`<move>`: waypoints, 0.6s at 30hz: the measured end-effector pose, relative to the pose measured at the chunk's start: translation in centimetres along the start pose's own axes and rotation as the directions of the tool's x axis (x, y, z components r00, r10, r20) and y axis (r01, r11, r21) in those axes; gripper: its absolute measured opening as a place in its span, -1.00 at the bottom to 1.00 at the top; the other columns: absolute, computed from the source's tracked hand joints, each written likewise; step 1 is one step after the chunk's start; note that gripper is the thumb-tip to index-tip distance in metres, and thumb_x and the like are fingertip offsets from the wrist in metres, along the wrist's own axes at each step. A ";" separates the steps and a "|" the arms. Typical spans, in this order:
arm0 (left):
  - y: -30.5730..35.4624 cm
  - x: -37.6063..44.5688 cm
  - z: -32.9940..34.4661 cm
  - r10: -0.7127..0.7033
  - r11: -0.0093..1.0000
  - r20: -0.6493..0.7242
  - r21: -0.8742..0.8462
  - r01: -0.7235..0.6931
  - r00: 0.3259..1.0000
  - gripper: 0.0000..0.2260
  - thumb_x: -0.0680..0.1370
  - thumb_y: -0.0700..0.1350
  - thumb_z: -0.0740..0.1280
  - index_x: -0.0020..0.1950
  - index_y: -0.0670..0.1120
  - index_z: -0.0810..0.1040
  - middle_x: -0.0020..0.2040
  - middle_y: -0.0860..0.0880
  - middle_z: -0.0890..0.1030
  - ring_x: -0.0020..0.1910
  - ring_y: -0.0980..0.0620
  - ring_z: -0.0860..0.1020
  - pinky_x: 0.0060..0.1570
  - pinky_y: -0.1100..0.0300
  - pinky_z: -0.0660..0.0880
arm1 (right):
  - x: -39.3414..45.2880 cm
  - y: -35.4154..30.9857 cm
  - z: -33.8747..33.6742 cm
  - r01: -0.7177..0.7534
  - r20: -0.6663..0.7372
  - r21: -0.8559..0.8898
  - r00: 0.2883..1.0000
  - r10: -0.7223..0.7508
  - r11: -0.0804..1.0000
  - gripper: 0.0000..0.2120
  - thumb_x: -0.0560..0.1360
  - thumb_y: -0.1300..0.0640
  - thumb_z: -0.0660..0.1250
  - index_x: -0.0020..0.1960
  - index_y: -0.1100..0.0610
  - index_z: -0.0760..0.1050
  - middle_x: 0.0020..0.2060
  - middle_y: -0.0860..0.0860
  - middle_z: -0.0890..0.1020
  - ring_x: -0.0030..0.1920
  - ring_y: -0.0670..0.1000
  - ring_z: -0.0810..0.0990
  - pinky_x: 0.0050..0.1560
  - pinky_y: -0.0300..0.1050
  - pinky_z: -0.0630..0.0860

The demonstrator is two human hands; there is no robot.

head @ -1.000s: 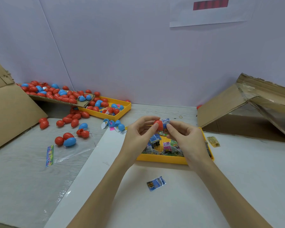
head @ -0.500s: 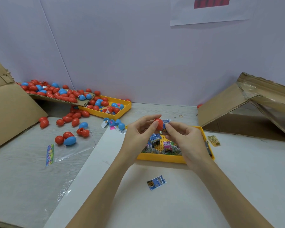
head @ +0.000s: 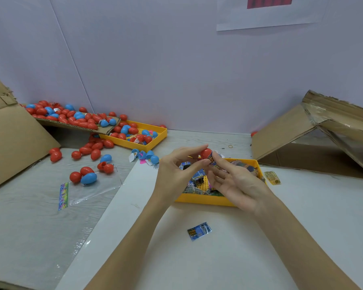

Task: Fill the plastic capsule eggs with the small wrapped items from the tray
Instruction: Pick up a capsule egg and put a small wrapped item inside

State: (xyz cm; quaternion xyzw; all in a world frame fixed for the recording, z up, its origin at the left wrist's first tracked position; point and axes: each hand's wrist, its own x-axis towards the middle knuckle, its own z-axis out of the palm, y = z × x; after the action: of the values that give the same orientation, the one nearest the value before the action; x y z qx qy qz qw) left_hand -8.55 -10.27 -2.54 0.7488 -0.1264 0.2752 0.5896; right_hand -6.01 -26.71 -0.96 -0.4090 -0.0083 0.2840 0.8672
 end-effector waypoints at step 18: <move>-0.2 -0.1 0.2 -0.011 0.998 0.040 -0.065 0.014 0.999 -0.74 0.57 -0.21 0.42 0.26 -0.09 0.66 0.15 0.00 0.71 0.22 -0.02 0.63 0.22 0.05 0.59 | -0.1 -0.2 -0.6 -0.177 0.100 0.108 0.981 0.166 0.978 -0.76 0.48 0.11 0.48 0.01 0.28 0.73 0.08 0.20 0.71 0.09 0.11 0.73 0.01 -0.12 0.68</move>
State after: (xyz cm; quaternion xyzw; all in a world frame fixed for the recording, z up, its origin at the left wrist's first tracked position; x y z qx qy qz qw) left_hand -8.46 -10.43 -2.75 0.7353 -0.1425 0.2523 0.6127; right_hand -5.86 -27.25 -1.16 -0.3434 0.0044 0.3762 0.8605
